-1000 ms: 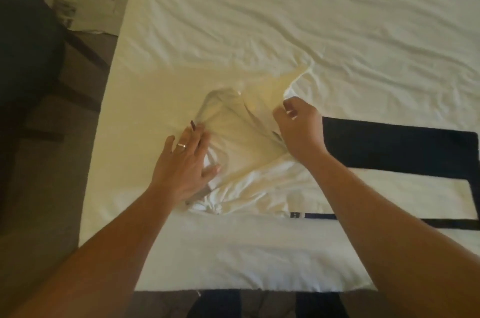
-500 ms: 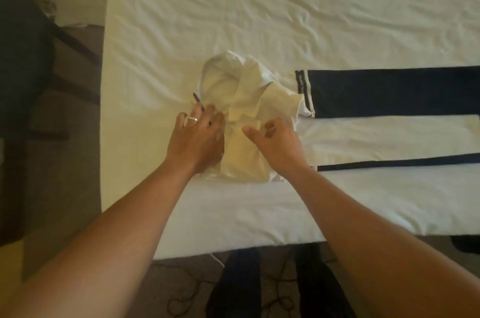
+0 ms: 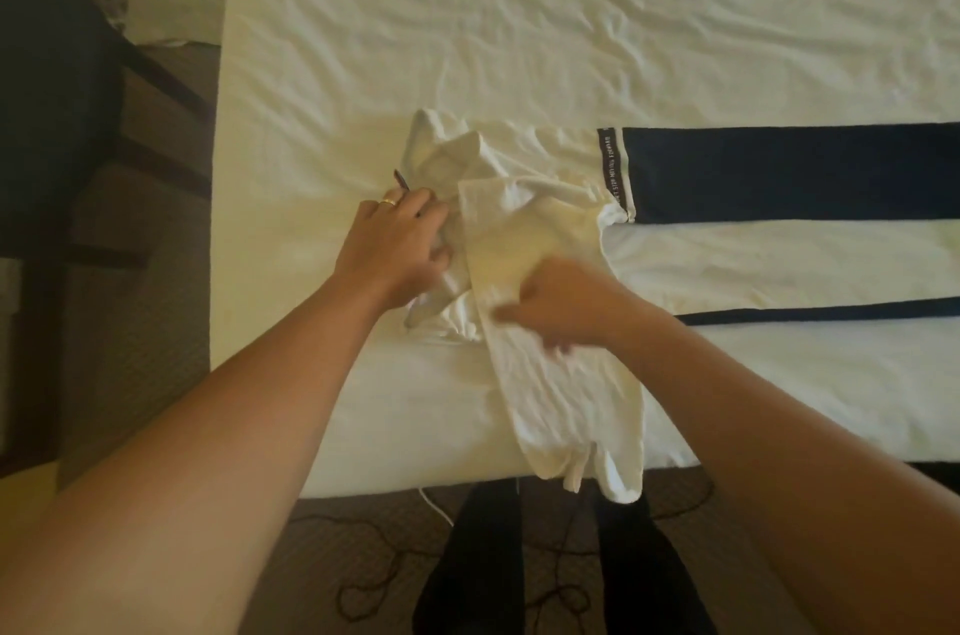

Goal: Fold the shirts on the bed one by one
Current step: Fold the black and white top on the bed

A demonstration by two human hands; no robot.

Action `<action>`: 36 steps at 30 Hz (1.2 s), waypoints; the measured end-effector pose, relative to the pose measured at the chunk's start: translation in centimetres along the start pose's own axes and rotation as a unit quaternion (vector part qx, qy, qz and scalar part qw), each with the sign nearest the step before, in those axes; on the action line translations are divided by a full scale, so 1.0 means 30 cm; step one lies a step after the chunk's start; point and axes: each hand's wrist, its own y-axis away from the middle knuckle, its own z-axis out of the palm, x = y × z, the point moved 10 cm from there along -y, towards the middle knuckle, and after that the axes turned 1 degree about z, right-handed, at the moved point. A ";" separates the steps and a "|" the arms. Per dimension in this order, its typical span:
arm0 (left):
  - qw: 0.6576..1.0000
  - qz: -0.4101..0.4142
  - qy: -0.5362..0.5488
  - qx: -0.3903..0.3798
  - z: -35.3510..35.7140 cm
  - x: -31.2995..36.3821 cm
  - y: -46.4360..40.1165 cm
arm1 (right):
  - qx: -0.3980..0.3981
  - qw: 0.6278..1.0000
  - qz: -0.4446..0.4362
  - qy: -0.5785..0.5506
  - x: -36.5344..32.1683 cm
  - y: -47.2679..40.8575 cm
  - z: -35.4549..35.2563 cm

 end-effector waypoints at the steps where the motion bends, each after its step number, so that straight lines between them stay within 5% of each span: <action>1: 1.000 0.001 -0.009 0.017 -0.008 -0.005 0.002 | 0.130 0.991 -0.027 0.005 -0.048 -0.022 -0.094; 3: 0.999 0.000 -0.012 0.036 -0.008 -0.022 0.004 | 0.236 0.970 -0.041 0.034 -0.118 -0.061 -0.145; 10: 1.000 0.002 0.019 -0.001 0.050 -0.051 -0.014 | 0.207 0.978 -0.017 0.026 -0.120 -0.111 -0.086; 15: 0.999 -0.018 0.048 0.018 0.020 -0.055 -0.022 | 0.099 0.993 -0.019 0.054 -0.112 -0.014 -0.042; 26: 0.996 0.034 -0.050 0.062 -0.029 -0.093 -0.092 | 0.297 0.946 -0.037 0.121 -0.224 -0.190 -0.127; 32: 0.998 0.028 0.003 0.050 -0.024 -0.129 -0.122 | 0.186 0.975 -0.057 0.108 -0.233 -0.227 -0.099; 36: 0.986 -0.058 0.151 0.047 -0.051 -0.177 -0.152 | 0.041 0.995 -0.088 -0.004 -0.191 -0.225 -0.083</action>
